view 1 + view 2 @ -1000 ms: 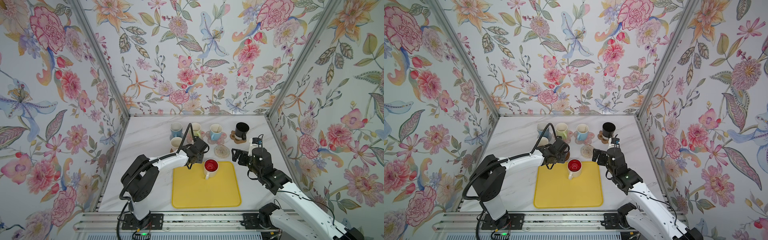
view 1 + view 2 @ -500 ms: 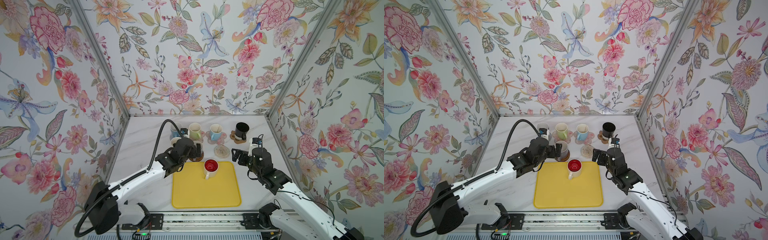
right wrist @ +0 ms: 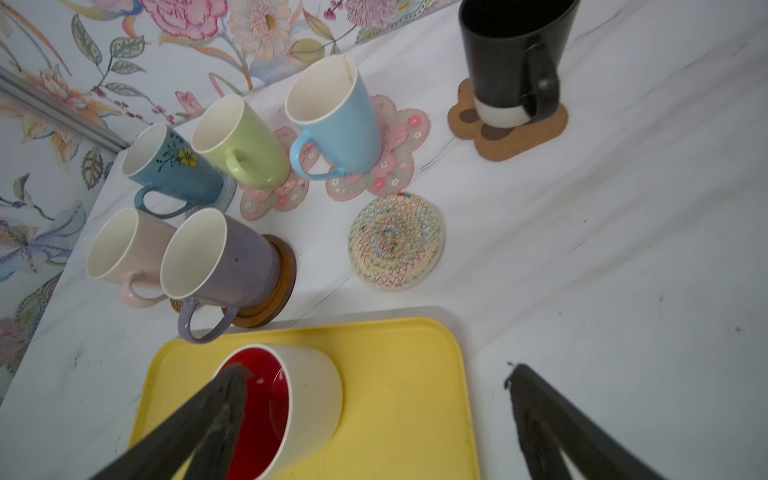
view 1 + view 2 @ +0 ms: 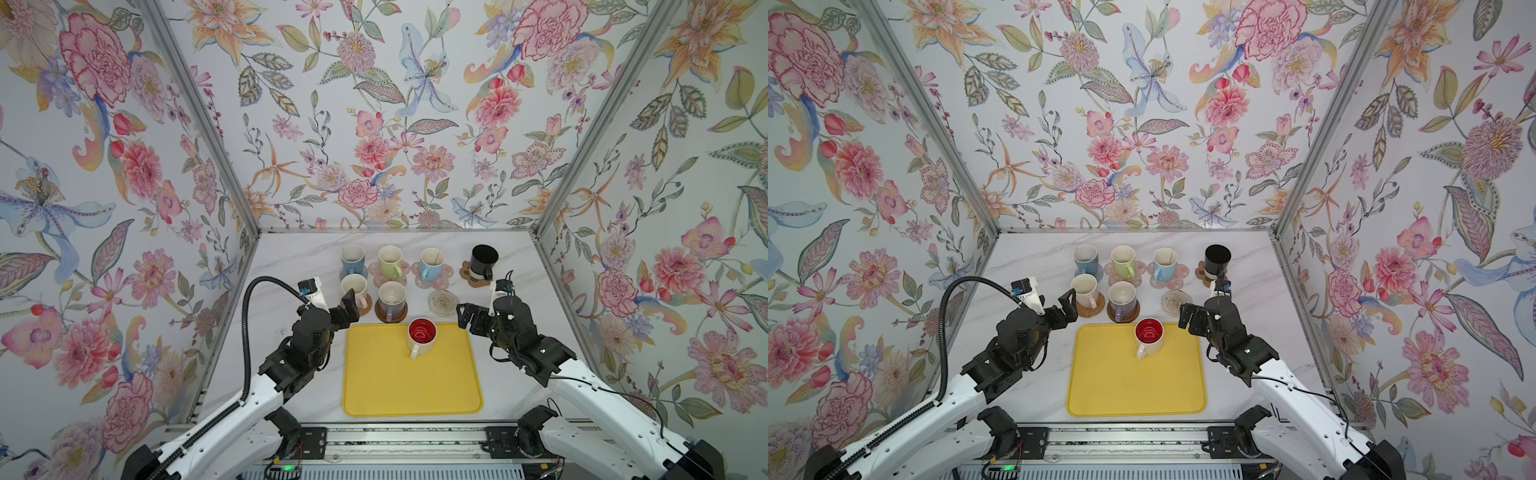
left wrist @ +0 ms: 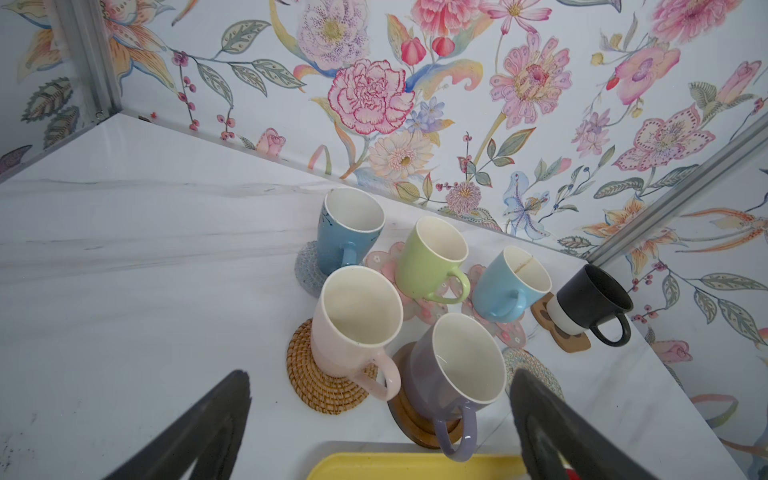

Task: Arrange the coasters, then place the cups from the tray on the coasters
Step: 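Reach the right gripper over the red-lined mug while the left gripper retracts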

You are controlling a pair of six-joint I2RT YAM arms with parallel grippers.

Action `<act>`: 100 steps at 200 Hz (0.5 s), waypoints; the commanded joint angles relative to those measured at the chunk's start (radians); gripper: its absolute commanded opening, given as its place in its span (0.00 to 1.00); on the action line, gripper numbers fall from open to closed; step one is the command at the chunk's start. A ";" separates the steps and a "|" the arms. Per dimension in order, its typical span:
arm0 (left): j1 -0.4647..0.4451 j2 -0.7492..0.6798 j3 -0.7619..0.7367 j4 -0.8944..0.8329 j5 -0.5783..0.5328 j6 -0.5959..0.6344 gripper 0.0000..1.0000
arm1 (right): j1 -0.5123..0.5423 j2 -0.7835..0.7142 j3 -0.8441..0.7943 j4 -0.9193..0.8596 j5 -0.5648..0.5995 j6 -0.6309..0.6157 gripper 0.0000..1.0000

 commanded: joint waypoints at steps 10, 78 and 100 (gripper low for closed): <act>0.053 -0.039 -0.029 -0.008 -0.014 0.042 0.99 | 0.212 0.056 0.065 -0.133 0.170 0.161 0.99; 0.141 -0.096 -0.082 0.009 0.085 0.047 0.99 | 0.592 0.311 0.190 -0.237 0.375 0.533 0.99; 0.150 -0.137 -0.093 -0.014 0.090 0.060 0.99 | 0.620 0.424 0.257 -0.278 0.381 0.578 0.99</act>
